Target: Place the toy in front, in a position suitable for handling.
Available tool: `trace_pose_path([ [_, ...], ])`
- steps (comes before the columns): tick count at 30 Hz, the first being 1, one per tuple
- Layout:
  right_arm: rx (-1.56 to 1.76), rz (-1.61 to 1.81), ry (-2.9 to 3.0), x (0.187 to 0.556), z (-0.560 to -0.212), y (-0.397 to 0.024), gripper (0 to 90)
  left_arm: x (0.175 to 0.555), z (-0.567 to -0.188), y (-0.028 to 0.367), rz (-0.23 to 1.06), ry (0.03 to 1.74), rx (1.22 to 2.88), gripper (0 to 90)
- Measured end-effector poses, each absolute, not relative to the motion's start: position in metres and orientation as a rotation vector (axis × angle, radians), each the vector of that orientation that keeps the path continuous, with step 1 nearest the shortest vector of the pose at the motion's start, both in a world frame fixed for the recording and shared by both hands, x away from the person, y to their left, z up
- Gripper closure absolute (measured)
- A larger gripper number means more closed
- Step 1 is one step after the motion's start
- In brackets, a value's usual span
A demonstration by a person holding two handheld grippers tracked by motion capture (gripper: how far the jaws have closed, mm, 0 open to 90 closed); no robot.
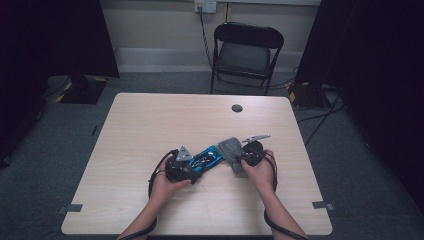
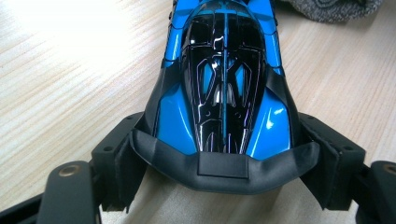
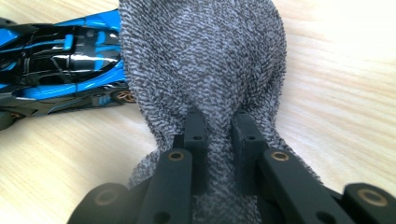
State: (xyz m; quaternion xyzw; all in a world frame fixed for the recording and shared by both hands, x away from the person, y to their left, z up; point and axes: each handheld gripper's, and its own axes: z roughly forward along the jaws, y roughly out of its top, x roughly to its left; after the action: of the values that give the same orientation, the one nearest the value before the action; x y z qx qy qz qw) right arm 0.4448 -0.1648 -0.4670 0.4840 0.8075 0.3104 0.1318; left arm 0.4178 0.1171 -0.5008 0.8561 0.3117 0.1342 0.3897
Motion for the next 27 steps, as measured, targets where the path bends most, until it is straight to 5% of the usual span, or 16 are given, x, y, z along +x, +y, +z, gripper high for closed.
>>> trace_pose_path([
  [21, 1.42, 0.949, 2.284, 0.436, -0.454, -0.188, 78.5, 0.417, -0.484, 0.132, 0.295, 0.779, 2.142, 17.9],
  [27, 1.414, 0.968, 2.287, 0.433, -0.453, -0.187, 78.5, 0.413, -0.466, 0.133, 0.325, 0.721, 2.115, 27.5],
])
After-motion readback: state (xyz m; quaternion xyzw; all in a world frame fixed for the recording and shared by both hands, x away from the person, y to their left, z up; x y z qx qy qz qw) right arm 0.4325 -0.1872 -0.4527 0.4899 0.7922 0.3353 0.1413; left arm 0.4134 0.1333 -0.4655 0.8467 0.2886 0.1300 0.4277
